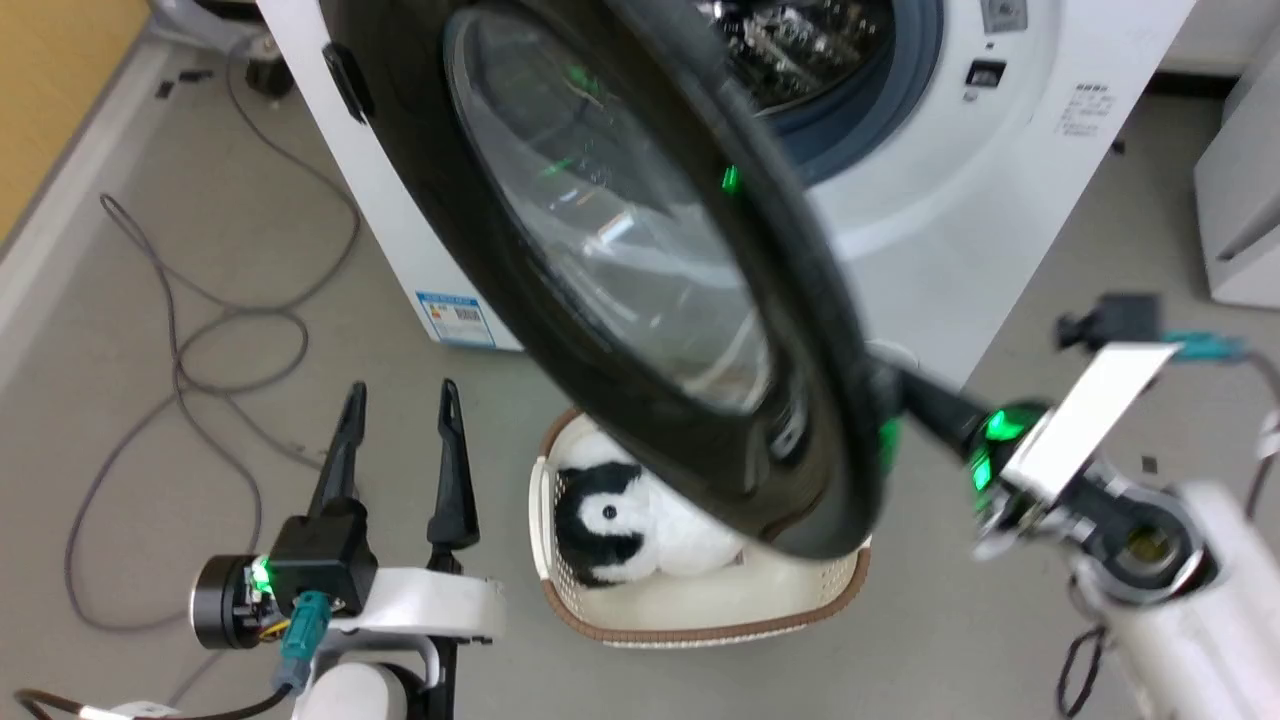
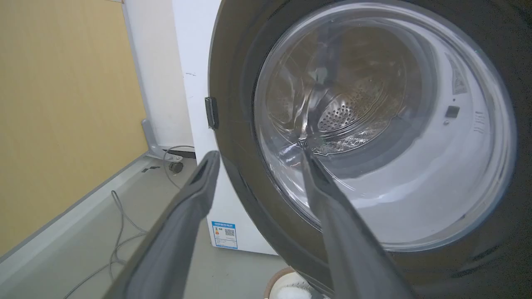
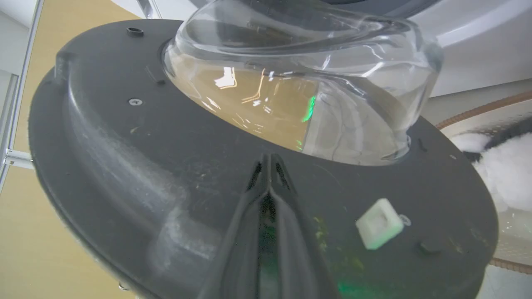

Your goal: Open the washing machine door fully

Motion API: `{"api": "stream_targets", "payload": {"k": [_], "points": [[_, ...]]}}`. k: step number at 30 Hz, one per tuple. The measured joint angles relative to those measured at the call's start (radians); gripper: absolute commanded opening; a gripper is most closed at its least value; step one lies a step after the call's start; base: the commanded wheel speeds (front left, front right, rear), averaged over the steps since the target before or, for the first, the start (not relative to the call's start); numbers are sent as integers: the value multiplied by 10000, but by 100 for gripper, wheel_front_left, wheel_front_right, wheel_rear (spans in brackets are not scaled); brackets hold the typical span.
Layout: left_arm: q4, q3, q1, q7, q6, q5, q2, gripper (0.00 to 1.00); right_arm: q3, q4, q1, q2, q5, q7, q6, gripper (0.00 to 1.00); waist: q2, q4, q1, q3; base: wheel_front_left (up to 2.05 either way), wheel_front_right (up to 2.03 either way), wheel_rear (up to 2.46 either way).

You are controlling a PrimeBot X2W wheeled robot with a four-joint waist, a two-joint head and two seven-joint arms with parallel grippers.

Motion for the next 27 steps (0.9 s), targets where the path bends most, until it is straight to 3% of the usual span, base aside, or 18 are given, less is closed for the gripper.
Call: {"api": "stream_targets", "payload": {"k": [12, 22, 27], "points": [[387, 27, 389, 0, -224, 81, 2, 100, 1156, -1588, 1750, 748, -167, 159, 0, 0, 0, 49, 0, -753, 0, 0, 0], [642, 157, 614, 0, -320, 107, 2, 100, 2226, -2134, 2473, 1012, -575, 161, 0, 0, 0, 102, 0, -1095, 0, 0, 0], [706, 192, 701, 0, -324, 111, 2, 100, 2249, -2265, 2675, 1055, -828, -485, 0, 0, 0, 93, 0, -1274, 0, 0, 0]]}}
